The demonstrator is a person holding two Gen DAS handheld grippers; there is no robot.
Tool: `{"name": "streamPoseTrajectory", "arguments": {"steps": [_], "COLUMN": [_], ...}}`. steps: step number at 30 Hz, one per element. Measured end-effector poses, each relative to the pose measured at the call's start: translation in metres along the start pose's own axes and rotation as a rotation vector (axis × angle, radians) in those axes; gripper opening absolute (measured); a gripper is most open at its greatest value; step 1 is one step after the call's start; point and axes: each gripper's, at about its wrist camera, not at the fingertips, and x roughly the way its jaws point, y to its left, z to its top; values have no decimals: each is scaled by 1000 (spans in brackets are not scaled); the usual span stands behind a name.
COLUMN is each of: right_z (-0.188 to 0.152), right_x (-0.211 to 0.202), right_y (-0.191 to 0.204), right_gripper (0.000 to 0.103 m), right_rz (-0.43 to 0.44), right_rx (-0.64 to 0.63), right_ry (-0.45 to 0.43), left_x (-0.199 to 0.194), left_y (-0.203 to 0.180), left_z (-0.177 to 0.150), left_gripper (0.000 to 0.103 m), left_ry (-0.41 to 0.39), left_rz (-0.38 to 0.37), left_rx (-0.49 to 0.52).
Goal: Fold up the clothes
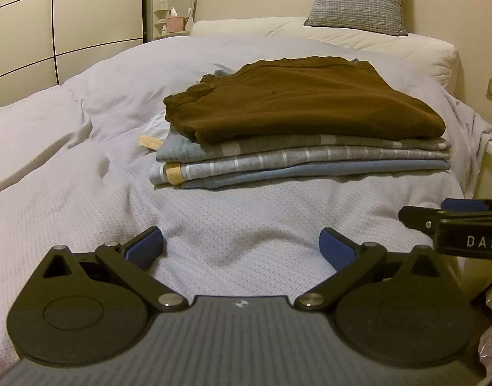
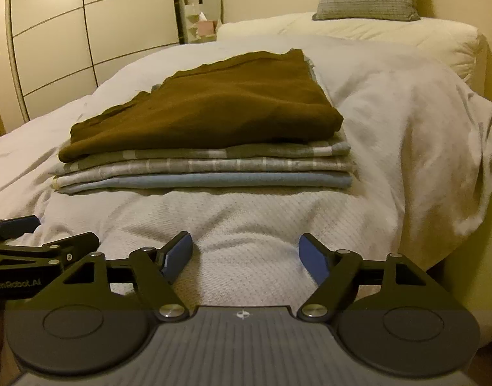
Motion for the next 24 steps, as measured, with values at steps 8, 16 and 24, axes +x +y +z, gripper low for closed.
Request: {"name": "streamPoseTrajectory", "arguments": {"steps": [8, 16, 24], "right_z": [6, 14, 11], "right_x": [-8, -36, -68], "right_y": [2, 3, 3], "right_gripper": [80, 88, 88], "right_rz": [-6, -14, -9], "right_rx": [-9, 19, 53], "right_ry": [13, 11, 8], "left_x": [-9, -45, -78], "left_y": [1, 0, 2], "left_z": [9, 16, 14], "left_gripper": [102, 102, 102], "left_ry": [28, 10, -4], "left_rz": [10, 6, 21], "left_rx": [-40, -79, -107]}}
